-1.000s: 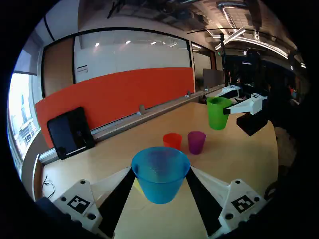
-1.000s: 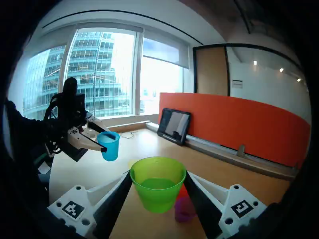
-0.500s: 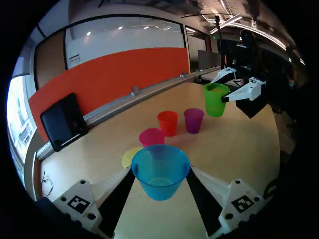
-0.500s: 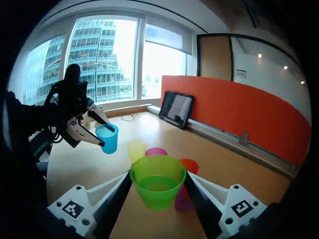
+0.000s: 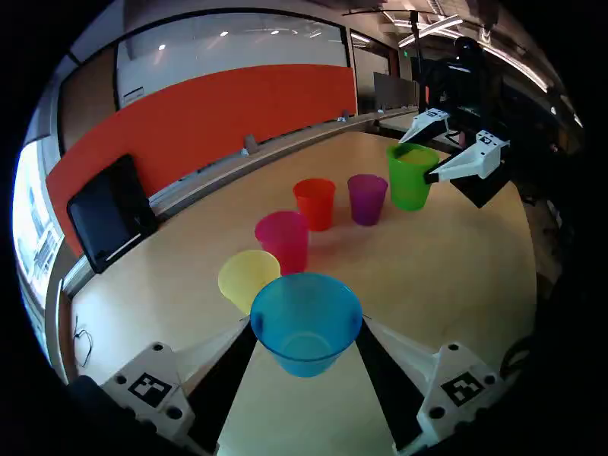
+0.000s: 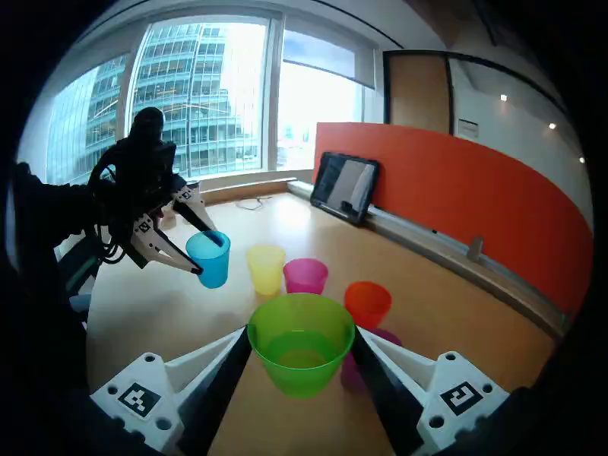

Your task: Pour water

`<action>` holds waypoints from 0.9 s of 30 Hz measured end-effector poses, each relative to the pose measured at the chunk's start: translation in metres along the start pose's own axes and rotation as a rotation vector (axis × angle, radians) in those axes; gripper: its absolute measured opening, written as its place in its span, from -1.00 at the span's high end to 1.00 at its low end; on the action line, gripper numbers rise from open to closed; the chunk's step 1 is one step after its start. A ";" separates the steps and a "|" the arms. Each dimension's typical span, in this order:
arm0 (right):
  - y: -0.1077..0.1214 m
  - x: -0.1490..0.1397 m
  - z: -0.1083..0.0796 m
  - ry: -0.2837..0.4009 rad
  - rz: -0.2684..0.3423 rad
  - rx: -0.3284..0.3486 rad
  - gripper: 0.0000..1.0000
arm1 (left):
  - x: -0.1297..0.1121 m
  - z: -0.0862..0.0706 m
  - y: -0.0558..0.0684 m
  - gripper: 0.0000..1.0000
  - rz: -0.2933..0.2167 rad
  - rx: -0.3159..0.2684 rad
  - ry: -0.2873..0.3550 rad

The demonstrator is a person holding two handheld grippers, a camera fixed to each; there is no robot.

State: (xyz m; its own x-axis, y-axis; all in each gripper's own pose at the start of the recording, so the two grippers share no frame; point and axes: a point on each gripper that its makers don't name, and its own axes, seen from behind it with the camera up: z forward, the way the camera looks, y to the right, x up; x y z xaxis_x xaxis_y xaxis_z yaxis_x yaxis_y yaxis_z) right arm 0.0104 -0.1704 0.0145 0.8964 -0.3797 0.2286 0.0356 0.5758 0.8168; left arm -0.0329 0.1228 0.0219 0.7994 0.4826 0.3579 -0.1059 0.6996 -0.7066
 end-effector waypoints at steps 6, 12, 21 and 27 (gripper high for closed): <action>-0.002 -0.013 0.007 -0.029 -0.001 0.011 -0.85 | -0.012 0.009 0.002 -0.75 -0.003 -0.010 -0.028; -0.006 -0.028 0.015 -0.061 -0.007 0.020 -0.85 | -0.022 0.016 0.004 -0.75 -0.013 -0.021 -0.048; -0.008 -0.046 0.025 -0.095 -0.015 0.020 -0.85 | -0.031 0.024 0.003 -0.75 -0.031 -0.027 -0.058; -0.009 -0.055 0.027 -0.111 -0.015 0.020 -0.85 | -0.035 0.027 0.004 -0.75 -0.041 -0.030 -0.061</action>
State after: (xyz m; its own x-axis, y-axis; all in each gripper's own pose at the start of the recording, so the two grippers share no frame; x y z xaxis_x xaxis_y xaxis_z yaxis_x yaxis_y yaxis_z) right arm -0.0508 -0.1743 0.0094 0.8414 -0.4664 0.2729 0.0386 0.5556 0.8305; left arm -0.0775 0.1225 0.0233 0.7648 0.4861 0.4228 -0.0554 0.7035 -0.7085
